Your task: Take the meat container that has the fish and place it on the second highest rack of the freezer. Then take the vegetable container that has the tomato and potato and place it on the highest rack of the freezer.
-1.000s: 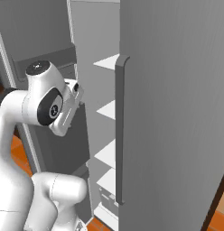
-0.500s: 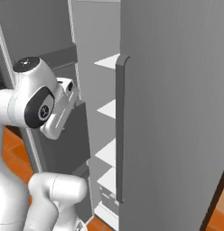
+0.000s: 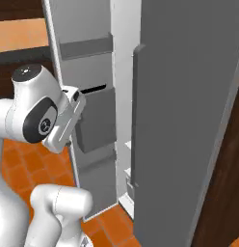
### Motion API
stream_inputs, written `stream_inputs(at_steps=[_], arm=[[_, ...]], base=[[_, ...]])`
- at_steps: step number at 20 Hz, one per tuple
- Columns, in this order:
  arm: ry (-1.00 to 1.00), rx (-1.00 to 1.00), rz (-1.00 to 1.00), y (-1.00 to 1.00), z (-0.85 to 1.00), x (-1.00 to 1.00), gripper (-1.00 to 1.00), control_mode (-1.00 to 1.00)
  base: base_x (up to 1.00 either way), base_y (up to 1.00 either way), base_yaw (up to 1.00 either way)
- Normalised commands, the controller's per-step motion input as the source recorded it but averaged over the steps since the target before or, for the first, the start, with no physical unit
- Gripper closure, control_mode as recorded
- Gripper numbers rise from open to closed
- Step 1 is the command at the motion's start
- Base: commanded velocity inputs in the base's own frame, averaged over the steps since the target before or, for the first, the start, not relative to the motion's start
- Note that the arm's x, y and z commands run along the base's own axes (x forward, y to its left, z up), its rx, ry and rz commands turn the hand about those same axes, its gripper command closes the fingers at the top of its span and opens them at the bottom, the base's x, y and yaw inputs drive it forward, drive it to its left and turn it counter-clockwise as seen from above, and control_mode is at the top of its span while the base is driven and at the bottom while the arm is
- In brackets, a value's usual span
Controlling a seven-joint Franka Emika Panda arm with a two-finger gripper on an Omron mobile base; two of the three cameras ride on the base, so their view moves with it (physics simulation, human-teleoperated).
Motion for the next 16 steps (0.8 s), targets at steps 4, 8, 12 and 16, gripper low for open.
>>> stream_inputs(at_steps=[4, 8, 12, 16], arm=[[0.00, 0.00, 0.00, 0.00, 0.00, 0.00, -1.00, 1.00], [0.00, 0.00, 0.00, 0.00, 0.00, 0.00, -1.00, 1.00], [0.00, 0.00, 0.00, 0.00, 0.00, 0.00, -1.00, 1.00], [0.00, 0.00, 0.00, 0.00, 0.00, 0.00, -1.00, 1.00]], base=[[-0.36, 0.00, 1.00], [-0.21, 0.04, 1.00], [0.08, 0.37, 0.87], [0.77, 0.47, 0.47]])
